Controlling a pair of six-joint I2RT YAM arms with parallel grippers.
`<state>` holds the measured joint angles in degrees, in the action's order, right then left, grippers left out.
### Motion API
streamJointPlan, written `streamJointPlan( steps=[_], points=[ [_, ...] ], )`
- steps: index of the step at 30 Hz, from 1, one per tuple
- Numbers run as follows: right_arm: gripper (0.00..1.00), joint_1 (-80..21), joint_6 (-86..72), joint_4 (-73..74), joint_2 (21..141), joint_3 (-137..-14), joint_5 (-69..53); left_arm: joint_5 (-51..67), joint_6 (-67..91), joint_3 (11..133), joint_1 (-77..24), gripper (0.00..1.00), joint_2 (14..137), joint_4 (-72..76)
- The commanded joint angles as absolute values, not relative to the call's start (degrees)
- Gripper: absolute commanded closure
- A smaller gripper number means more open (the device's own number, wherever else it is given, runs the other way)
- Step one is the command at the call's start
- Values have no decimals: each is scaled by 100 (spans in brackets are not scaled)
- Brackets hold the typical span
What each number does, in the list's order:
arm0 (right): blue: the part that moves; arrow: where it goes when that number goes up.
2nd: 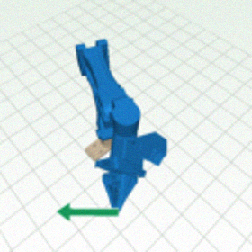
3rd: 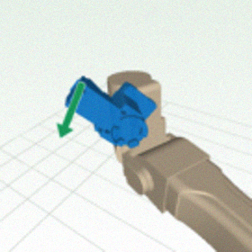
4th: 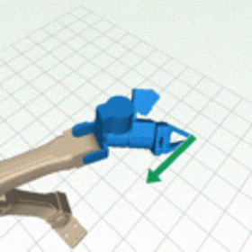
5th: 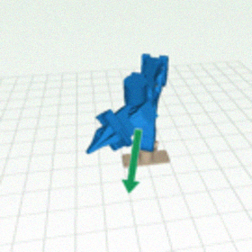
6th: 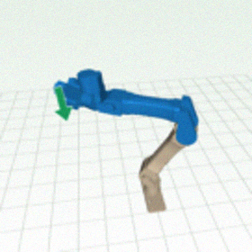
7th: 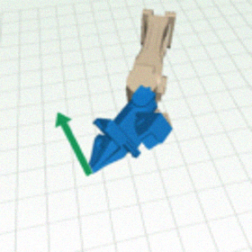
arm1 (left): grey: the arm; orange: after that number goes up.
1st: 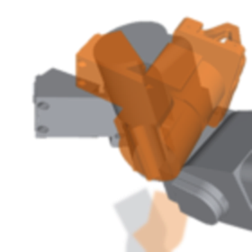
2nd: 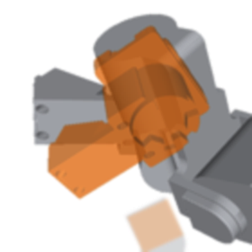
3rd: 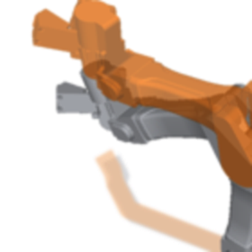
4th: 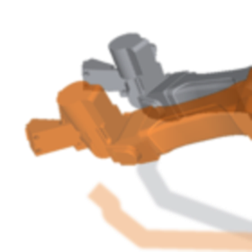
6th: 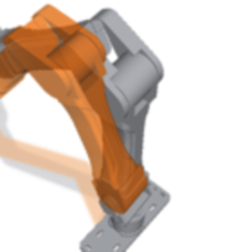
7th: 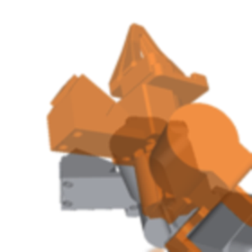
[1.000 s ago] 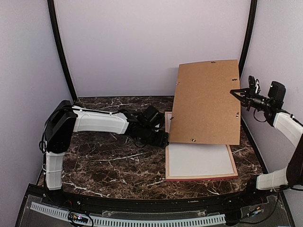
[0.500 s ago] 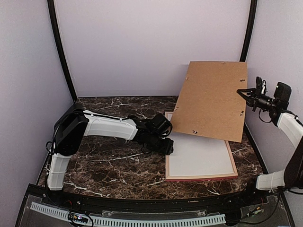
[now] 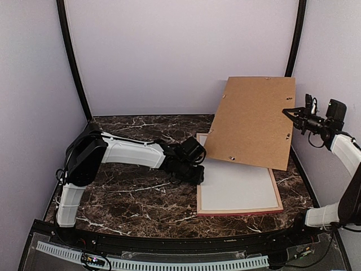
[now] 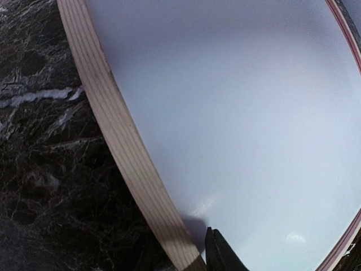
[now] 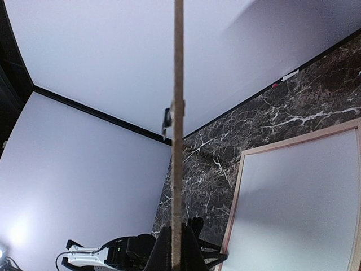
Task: Put the photo into the frame
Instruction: Move the frame body to the center of the board.
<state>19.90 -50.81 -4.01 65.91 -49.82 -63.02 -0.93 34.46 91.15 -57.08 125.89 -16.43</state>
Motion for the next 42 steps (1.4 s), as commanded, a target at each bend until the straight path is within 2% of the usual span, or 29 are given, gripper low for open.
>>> streamJointPlan(
  steps=[1,14,22,29,35,42],
  points=[
    [100,2020,-4962,-708,6452,-5213,-6370,-451,3619,9182,-5714,69,12590,-1841],
    [100,2008,-4776,-518,6425,-5186,-6292,-1170,3994,8302,-5587,82,11907,-1900],
    [100,1899,-4746,-483,6395,-5074,-6238,-1304,4283,6974,-5159,85,10979,-1635],
    [100,1297,-4592,-319,6463,-5022,-6009,-1458,4582,5824,-4925,87,10018,-1506],
    [100,581,-4555,-368,6596,-4892,-5687,-1346,4950,5055,-4917,86,9405,-1274],
    [100,-340,-4579,-516,6740,-4607,-5357,-752,5268,4450,-4943,73,8738,-830]
  ],
)
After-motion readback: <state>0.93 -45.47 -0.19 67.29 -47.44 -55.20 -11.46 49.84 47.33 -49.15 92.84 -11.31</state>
